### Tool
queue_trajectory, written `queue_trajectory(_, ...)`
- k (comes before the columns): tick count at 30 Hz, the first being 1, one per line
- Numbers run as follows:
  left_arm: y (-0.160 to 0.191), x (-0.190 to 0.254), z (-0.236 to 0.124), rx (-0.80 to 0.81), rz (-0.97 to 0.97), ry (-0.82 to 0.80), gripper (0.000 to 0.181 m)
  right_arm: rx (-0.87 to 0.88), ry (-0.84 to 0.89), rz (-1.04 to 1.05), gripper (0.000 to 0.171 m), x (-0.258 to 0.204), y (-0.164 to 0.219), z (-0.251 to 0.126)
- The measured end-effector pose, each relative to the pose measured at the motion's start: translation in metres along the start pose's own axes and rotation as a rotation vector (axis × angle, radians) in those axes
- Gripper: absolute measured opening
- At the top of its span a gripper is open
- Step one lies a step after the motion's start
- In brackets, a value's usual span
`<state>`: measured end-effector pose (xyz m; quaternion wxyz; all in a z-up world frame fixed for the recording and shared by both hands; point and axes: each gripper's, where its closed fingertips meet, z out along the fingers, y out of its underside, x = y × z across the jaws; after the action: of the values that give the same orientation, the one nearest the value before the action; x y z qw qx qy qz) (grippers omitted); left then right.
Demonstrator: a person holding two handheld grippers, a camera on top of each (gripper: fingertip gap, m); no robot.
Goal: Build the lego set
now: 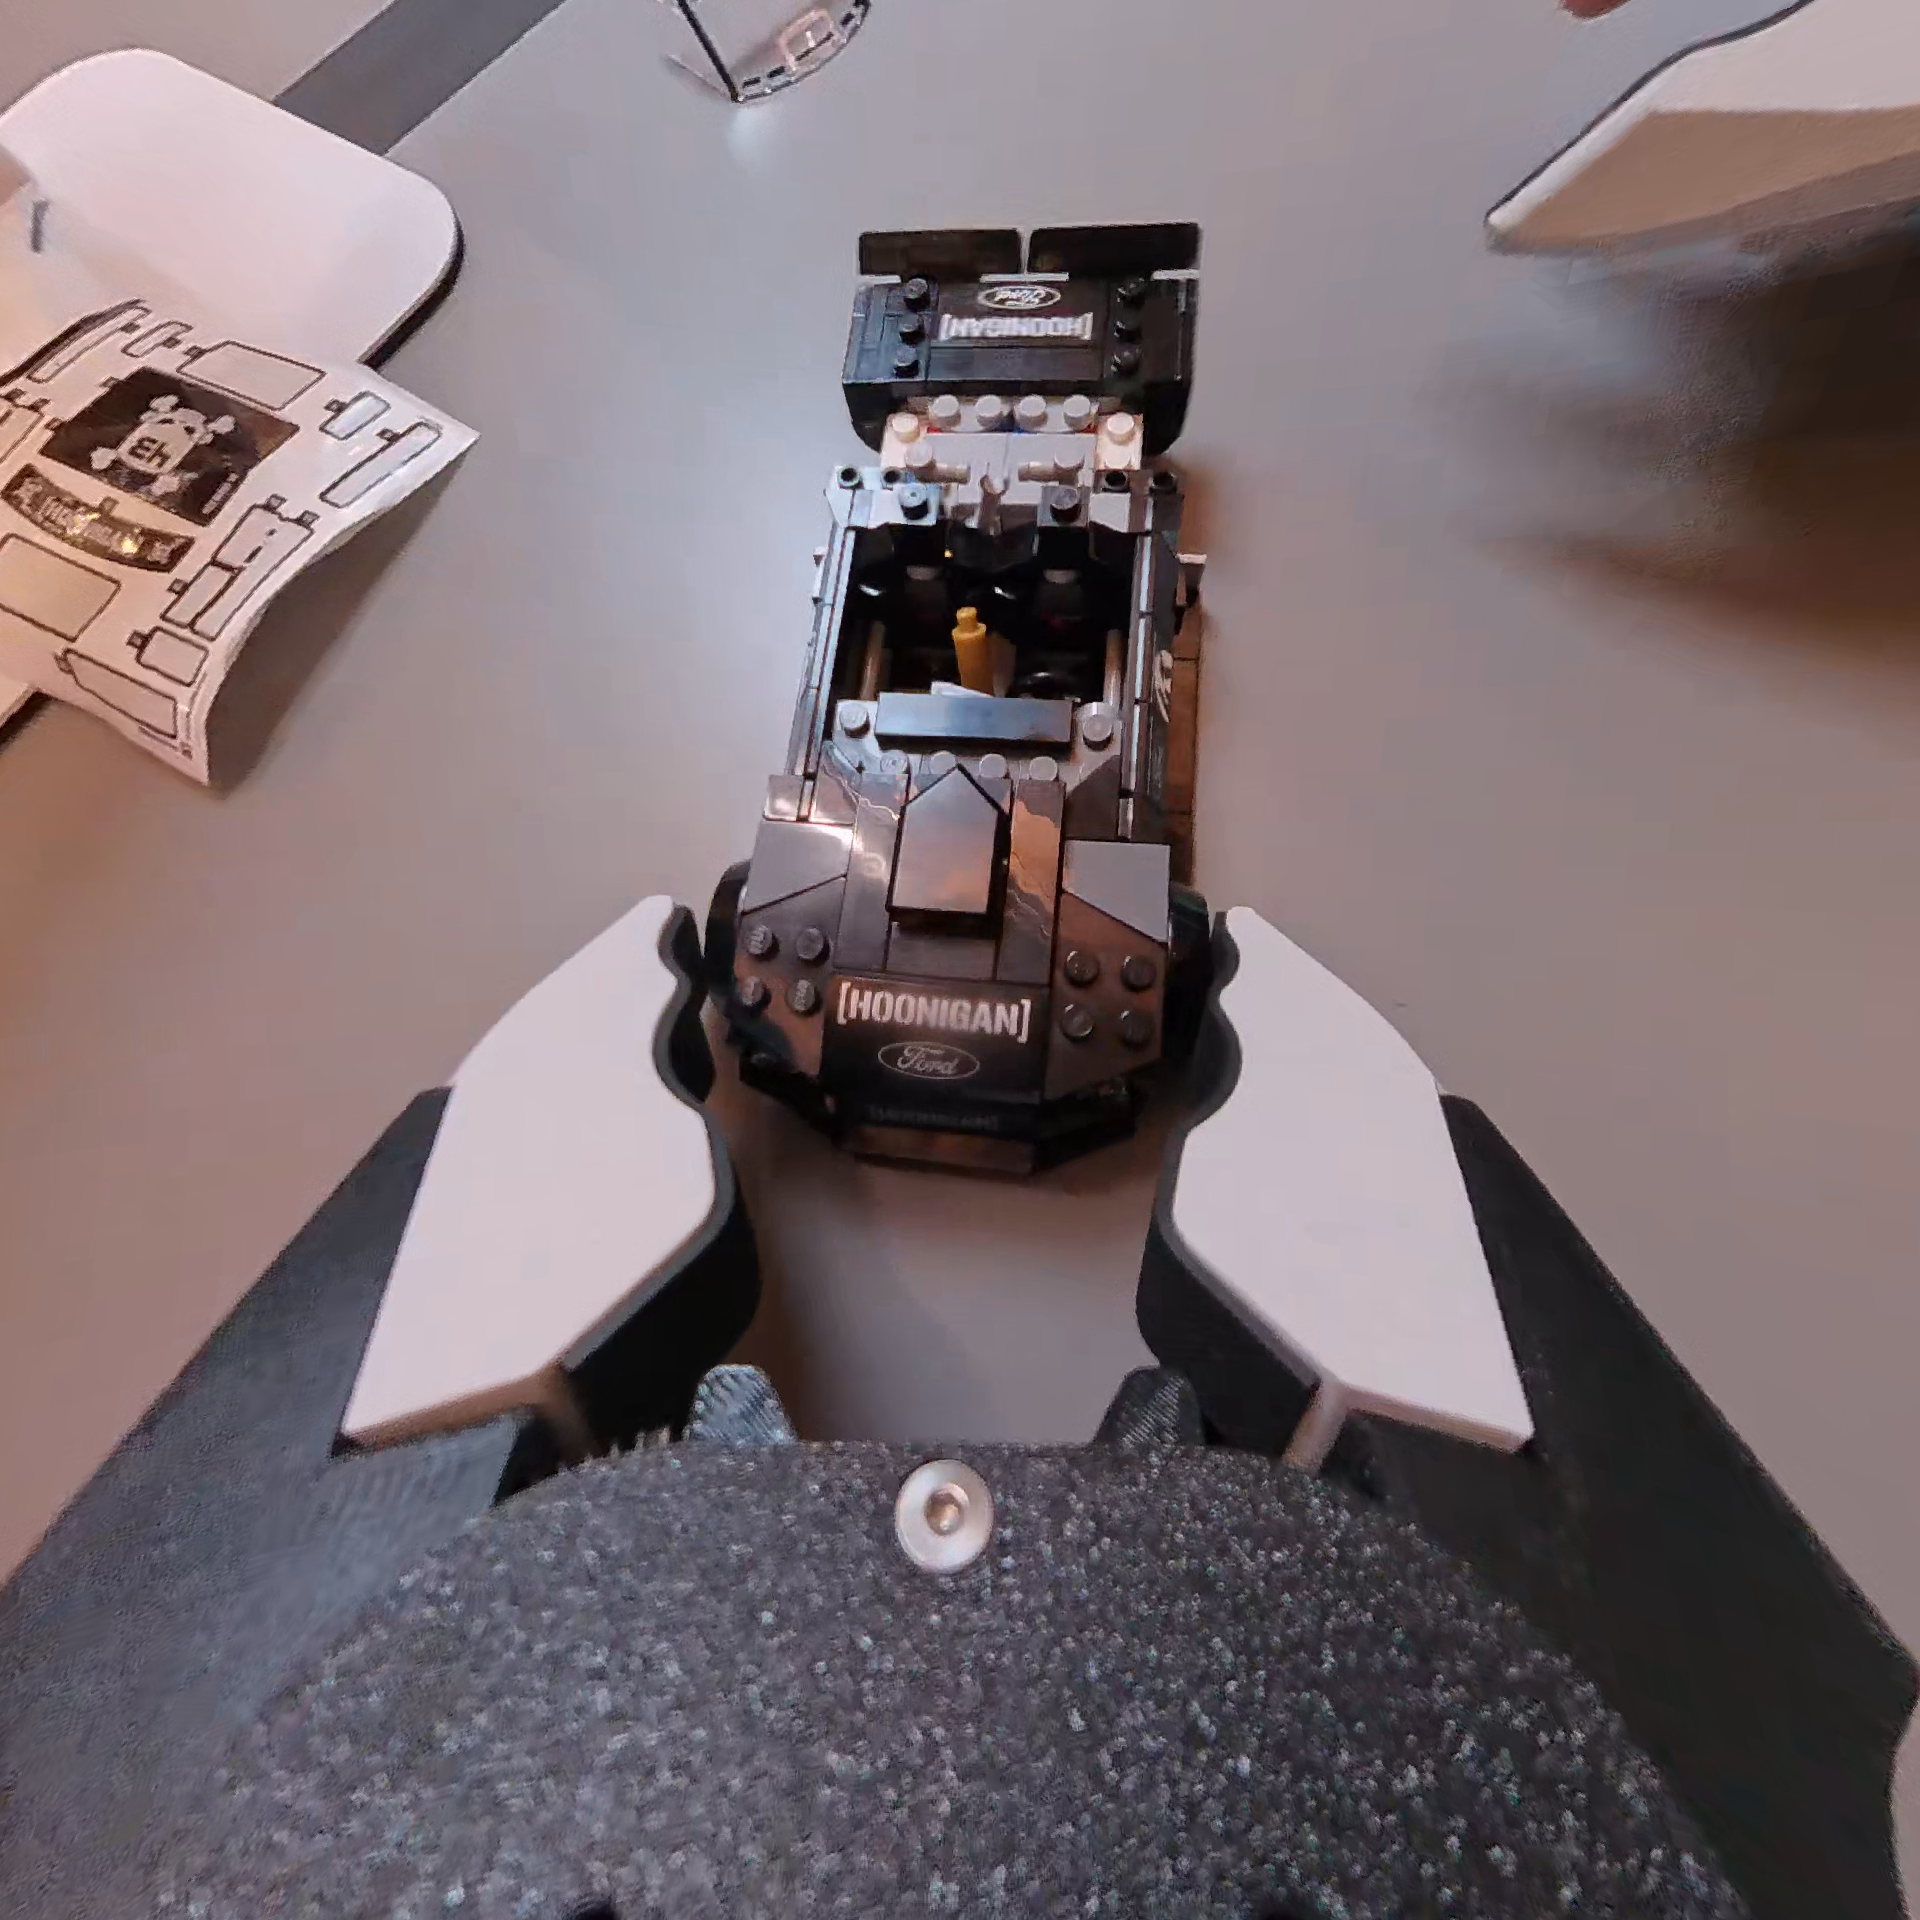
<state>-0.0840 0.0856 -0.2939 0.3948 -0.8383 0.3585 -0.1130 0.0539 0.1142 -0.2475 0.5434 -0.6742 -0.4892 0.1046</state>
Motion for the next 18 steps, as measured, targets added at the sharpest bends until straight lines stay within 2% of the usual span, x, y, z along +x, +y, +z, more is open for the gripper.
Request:
queue_trajectory(3,-0.012,0.008,-0.008,0.062,-0.012,0.025,0.101,0.047,0.026,0.023,0.040,0.005,-0.008,-0.006)
queue_trajectory(5,-0.027,0.003,-0.022,0.140,-0.004,-0.007,0.100,0.077,0.049,0.049,0.040,0.011,-0.013,-0.010)
queue_trajectory(8,-0.066,-0.016,-0.077,0.377,-0.011,-0.085,0.077,0.111,0.090,0.076,0.039,0.020,-0.018,-0.017)
queue_trajectory(11,-0.079,-0.051,-0.156,0.570,-0.067,-0.190,0.033,0.115,0.142,0.056,0.037,0.028,-0.020,-0.022)
queue_trajectory(13,-0.067,-0.087,-0.212,0.658,-0.118,-0.323,0.002,0.128,0.184,0.049,0.033,0.033,-0.024,-0.028)
queue_trajectory(14,-0.054,-0.110,-0.239,0.669,-0.148,-0.413,0.001,0.152,0.213,0.051,0.025,0.036,-0.029,-0.034)
queue_trajectory(16,-0.019,-0.155,-0.274,0.579,-0.221,-0.533,0.000,0.245,0.283,0.054,0.000,0.046,-0.045,-0.051)
queue_trajectory(18,0.015,-0.193,-0.287,0.462,-0.293,-0.555,0.000,0.338,0.349,0.071,0.000,0.055,-0.061,-0.070)
